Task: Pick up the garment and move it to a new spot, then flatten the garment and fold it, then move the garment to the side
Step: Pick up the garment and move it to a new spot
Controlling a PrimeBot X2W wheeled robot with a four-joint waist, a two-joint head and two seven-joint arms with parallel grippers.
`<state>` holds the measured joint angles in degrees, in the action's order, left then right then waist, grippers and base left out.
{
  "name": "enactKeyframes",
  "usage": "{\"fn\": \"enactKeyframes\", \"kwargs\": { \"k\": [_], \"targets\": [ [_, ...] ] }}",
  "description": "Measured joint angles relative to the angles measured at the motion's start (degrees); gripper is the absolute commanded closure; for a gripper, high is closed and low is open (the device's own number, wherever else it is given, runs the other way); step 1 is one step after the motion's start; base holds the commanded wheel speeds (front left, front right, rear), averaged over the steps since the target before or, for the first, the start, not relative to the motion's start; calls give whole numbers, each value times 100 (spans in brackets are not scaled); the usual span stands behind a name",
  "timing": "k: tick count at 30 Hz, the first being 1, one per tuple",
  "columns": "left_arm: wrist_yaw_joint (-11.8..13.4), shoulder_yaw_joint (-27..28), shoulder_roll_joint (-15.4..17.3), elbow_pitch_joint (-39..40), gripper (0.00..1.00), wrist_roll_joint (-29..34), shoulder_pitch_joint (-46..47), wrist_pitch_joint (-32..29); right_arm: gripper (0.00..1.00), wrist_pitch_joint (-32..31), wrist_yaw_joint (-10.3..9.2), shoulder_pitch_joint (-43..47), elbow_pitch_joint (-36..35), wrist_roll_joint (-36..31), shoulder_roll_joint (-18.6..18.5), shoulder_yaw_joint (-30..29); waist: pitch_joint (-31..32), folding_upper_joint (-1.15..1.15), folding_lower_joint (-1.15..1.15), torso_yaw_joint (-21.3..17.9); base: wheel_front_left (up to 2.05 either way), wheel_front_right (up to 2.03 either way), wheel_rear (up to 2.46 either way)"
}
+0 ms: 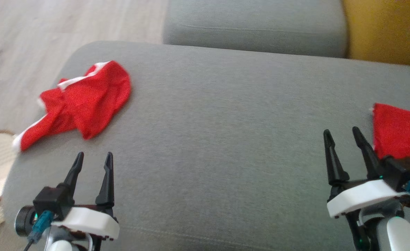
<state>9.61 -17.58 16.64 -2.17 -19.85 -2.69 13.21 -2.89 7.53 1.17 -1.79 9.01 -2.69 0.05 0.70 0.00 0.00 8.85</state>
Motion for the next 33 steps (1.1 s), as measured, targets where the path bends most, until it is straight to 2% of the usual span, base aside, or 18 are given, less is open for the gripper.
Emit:
{"fn": "enactKeyframes", "kwargs": {
  "k": [7, 13, 26, 33],
  "targets": [
    [84, 107, 56, 29, 0, -14, 44, 0, 0, -15, 0, 81, -104, 60, 4, 189, 55, 0, 0, 763, 0, 0, 0],
    [156, 145, 99, 114, 0, -51, 29, -2, 0, -15, 0, 82, -110, 108, 5, 243, 106, 0, 0, 1114, 0, 0, 0],
    [199, 140, 124, 180, 0, -53, 23, -9, 0, -16, 0, 82, -111, 98, 7, 191, 125, 0, 0, 1173, 0, 0, 0],
    [193, 200, 147, 183, 0, -130, 197, -26, 0, -141, 0, 72, -264, -27, 8, 158, -66, 0, 0, 1134, 0, 0, 0]
  ]
}}
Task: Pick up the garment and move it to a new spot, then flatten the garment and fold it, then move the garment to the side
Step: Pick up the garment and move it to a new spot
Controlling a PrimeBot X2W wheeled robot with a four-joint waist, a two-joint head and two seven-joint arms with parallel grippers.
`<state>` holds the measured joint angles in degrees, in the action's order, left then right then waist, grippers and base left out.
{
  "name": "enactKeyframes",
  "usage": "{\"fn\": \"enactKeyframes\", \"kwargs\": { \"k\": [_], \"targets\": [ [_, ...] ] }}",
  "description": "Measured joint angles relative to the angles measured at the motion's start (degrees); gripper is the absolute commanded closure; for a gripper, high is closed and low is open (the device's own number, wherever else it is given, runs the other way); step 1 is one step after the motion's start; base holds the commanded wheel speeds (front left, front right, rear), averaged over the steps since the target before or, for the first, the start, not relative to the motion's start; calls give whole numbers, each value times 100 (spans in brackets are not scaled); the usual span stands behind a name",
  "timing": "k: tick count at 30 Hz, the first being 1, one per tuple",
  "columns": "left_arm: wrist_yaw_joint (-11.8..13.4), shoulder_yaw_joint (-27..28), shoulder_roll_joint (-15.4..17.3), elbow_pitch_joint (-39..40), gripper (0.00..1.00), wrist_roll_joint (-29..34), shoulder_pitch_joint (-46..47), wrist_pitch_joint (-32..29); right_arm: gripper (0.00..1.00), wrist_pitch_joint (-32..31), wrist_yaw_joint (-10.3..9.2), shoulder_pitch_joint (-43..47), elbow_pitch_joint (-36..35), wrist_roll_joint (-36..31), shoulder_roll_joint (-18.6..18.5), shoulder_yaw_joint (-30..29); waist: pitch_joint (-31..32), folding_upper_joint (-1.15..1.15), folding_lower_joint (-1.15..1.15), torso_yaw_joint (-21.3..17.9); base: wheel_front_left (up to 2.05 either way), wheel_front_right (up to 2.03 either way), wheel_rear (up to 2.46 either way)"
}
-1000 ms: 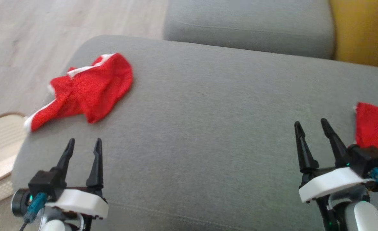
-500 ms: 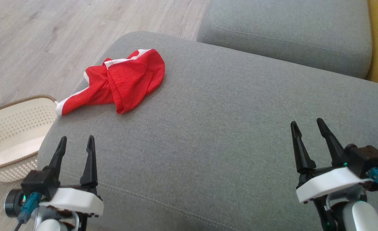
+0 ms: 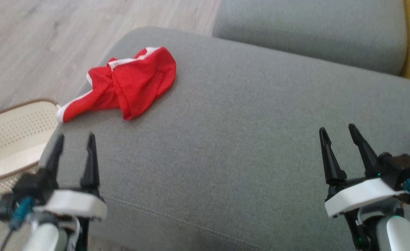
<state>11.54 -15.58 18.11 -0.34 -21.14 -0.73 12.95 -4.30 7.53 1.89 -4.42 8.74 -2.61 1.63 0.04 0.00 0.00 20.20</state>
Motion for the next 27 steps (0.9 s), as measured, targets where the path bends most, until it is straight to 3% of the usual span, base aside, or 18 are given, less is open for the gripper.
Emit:
{"fn": "enactKeyframes", "kwargs": {
  "k": [6, 12, 22, 27],
  "targets": [
    [-55, 375, -22, -91, 0, -122, 1093, 90, 0, -285, 0, -224, -374, -308, 0, -73, -571, 0, 0, -124, 0, 0, 0],
    [-385, 593, -86, -818, 0, -130, 2497, 164, 0, -478, 0, -712, -717, -559, -2, -140, -1323, 0, 0, -318, 0, 0, 0],
    [-1326, 501, -74, -4109, 0, -298, 4306, 42, 0, -475, 0, -1173, -762, -620, -13, -31, -2324, 0, 0, -902, 0, 0, 0],
    [-1547, 472, -74, -5595, 0, -448, 4819, -490, 0, -398, 0, -1226, -714, -573, -15, -18, -2589, 0, 0, -1196, 0, 0, 0]
  ]
}}
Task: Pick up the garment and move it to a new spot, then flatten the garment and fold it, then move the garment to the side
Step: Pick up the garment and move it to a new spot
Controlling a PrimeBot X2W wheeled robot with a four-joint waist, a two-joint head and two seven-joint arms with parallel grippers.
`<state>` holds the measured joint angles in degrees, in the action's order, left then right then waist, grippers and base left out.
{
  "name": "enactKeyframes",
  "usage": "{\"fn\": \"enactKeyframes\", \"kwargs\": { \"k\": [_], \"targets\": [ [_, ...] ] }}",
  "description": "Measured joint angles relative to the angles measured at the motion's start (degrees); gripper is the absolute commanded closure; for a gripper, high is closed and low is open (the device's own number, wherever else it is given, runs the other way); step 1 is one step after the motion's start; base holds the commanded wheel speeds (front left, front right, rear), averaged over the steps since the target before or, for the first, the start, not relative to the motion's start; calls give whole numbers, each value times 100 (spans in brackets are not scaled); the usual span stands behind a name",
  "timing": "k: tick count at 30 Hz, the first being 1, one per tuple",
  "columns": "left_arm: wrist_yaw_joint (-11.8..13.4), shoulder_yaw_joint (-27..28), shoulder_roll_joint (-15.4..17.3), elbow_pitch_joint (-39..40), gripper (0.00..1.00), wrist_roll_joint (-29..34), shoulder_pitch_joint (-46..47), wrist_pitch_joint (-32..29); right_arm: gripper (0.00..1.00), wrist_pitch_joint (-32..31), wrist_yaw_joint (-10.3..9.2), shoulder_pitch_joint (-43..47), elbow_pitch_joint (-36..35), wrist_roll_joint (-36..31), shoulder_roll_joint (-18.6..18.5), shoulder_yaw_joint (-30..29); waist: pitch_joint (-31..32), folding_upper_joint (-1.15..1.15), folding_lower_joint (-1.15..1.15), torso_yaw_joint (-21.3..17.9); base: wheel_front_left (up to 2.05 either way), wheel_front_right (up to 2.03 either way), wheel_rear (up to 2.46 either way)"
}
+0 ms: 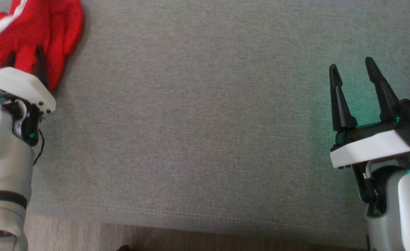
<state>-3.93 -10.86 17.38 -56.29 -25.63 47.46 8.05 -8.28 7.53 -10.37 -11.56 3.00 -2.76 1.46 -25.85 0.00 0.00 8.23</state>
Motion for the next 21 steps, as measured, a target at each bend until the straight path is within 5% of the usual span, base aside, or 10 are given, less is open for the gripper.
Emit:
{"fn": "enactKeyframes", "kwargs": {
  "k": [5, 6, 7, 15, 21],
  "targets": [
    [-186, -126, 41, -800, 0, -1, 338, -232, 0, 31, 0, -137, 63, 4, -1, 14, -143, 0, 0, -187, 0, 0, 0],
    [-218, -140, 57, -877, 63, 1, 400, -199, 0, 43, 0, -154, 73, 12, -1, 14, -153, 0, 0, -209, 0, 0, 0],
    [-221, -159, 75, -934, 100, 1, 446, -99, 0, 80, 0, -168, 89, 13, -1, 10, -154, 0, 0, -225, 0, 0, 0],
    [-297, -178, 320, -916, 100, 43, 493, 606, 0, 193, 0, -191, 221, 45, -1, -70, 153, 0, 0, -227, 0, 0, 0],
    [-201, 68, 546, 233, 100, 202, 402, 625, 0, 282, 0, -142, 381, 105, -1, -120, 601, 0, 0, -201, 0, 0, 0]
  ]
}}
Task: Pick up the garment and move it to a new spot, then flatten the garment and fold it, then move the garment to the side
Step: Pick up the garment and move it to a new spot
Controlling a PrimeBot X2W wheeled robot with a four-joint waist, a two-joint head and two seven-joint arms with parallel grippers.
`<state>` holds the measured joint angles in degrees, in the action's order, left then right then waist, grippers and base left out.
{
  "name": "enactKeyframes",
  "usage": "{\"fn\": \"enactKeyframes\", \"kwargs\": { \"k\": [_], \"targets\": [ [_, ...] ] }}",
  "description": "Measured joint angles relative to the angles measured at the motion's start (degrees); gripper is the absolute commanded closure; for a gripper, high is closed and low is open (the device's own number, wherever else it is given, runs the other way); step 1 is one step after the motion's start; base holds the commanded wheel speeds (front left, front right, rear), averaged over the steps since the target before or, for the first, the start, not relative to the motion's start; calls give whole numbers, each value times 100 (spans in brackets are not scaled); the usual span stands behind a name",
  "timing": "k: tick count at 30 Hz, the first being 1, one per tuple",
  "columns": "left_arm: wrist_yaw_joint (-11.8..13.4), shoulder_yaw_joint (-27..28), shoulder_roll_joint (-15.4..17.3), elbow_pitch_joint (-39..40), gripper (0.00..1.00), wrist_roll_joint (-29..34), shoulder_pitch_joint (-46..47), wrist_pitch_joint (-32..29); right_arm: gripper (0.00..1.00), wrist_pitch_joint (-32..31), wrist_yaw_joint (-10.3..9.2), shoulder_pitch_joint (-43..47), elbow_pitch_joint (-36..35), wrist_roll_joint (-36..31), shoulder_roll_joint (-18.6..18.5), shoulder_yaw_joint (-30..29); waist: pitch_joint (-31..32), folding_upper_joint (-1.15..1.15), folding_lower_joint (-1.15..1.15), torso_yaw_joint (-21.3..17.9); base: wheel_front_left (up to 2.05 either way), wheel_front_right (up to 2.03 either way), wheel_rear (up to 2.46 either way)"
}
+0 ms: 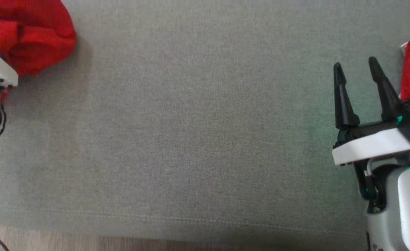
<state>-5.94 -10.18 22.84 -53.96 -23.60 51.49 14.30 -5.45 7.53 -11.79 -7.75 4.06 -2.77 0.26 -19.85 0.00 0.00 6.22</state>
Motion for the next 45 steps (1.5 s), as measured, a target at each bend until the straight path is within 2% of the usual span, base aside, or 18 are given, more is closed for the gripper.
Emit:
{"fn": "enactKeyframes", "kwargs": {
  "k": [5, 6, 9, 14, 18, 24, 30, 33, 38, 45],
  "targets": [
    [108, 293, 108, 1056, 100, 209, -820, 18, 0, 97, 0, 243, 164, 141, 1, 3, 442, 0, 0, -29, 0, 0, 0],
    [108, 293, 108, 1056, 100, 209, -820, 18, 0, 97, 0, 243, 164, 141, 1, 3, 442, 0, 0, -29, 0, 0, 0],
    [183, 466, 120, 1719, 100, 297, -1512, 18, 0, 124, 0, 412, 243, 163, 2, 3, 720, 0, 0, -73, 0, 0, 0],
    [510, 684, 92, 2942, 100, 400, -2731, 19, 0, 152, 0, 758, 341, 234, 4, 16, 1204, 0, 0, -188, 0, 0, 0],
    [739, 628, -93, 3934, 100, 430, -4078, -15, 0, 176, 0, 1117, 365, 316, 9, -20, 1654, 0, 0, -338, 0, 0, 0],
    [956, 385, -246, 5057, 100, 500, -4914, -309, 0, 174, 0, 1384, 330, 371, 13, -113, 1935, 0, 0, -538, 0, 0, 0],
    [987, 5, -358, 5726, 100, 568, -4975, -505, 0, 142, 0, 1488, 244, 547, 16, -166, 1952, 0, 0, -750, 0, 0, 0],
    [866, -343, -524, 5734, 100, 615, -4811, -571, 0, 140, 0, 1483, 163, 586, 16, -156, 1865, 0, 0, -876, 0, 0, 0],
    [515, -967, -825, 5413, 100, 754, -4005, -571, 0, 141, 0, 1437, 115, 626, 19, -65, 1609, 0, 0, -1179, 0, 0, 0],
    [247, -1437, -1182, 4693, 100, 1023, -2837, -430, 0, 269, 0, 1148, 143, 792, 19, 7, 1161, 0, 0, -1703, 0, 0, 0]
  ]
}}
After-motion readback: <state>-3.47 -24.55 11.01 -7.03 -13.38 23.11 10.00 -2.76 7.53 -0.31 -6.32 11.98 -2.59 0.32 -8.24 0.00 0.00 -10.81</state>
